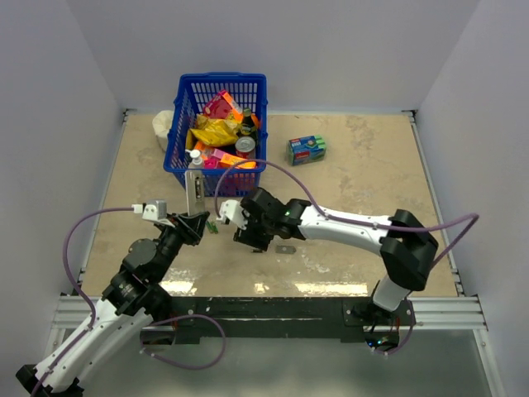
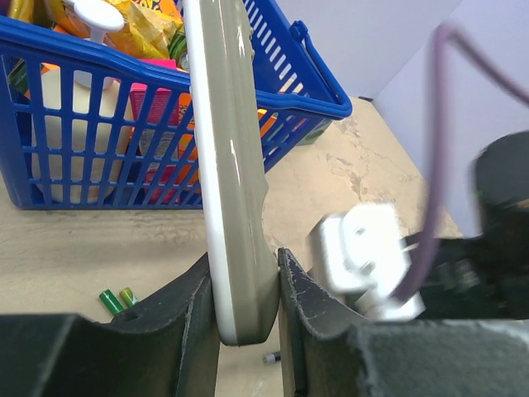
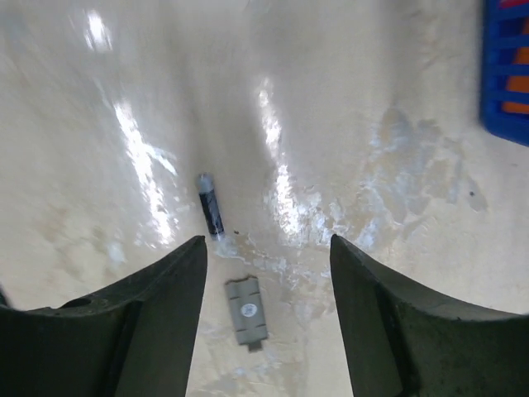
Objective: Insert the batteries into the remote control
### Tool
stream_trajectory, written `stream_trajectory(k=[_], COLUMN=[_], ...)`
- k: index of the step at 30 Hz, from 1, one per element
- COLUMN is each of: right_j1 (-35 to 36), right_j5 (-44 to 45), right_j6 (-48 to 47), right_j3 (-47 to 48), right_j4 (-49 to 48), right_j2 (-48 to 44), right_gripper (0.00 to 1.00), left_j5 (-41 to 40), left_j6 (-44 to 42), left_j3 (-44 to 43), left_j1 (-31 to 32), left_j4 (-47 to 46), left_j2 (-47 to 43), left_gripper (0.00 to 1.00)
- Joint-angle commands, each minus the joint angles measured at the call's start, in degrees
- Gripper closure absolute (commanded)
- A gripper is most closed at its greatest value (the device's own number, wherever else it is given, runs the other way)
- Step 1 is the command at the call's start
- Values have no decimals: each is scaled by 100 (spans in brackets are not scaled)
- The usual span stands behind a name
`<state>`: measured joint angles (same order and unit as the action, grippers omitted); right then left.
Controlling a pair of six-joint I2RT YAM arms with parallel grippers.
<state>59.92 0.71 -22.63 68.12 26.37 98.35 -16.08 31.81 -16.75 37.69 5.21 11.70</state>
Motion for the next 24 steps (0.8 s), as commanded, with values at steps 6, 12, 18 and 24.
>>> stream_trajectory(k=[6, 12, 18, 24], right_j1=[-16, 2, 405, 916], right_j5=[1300, 624, 376, 255], right_j6=[5195, 6306, 5597, 3188], right_j3=[351, 18, -159, -246], right_j4=[411, 606, 606, 422], right_j2=[-703, -554, -317, 61], right_gripper=[32, 39, 42, 40], left_j5=[-36, -71, 104, 236], left_j6=[-105, -184, -360, -404], left_j3=[-363, -513, -601, -557], left_j1=[28, 28, 19, 36], left_j4=[-311, -275, -47, 50], left_j2=[112, 183, 131, 60], left_gripper=[100, 100, 100, 100])
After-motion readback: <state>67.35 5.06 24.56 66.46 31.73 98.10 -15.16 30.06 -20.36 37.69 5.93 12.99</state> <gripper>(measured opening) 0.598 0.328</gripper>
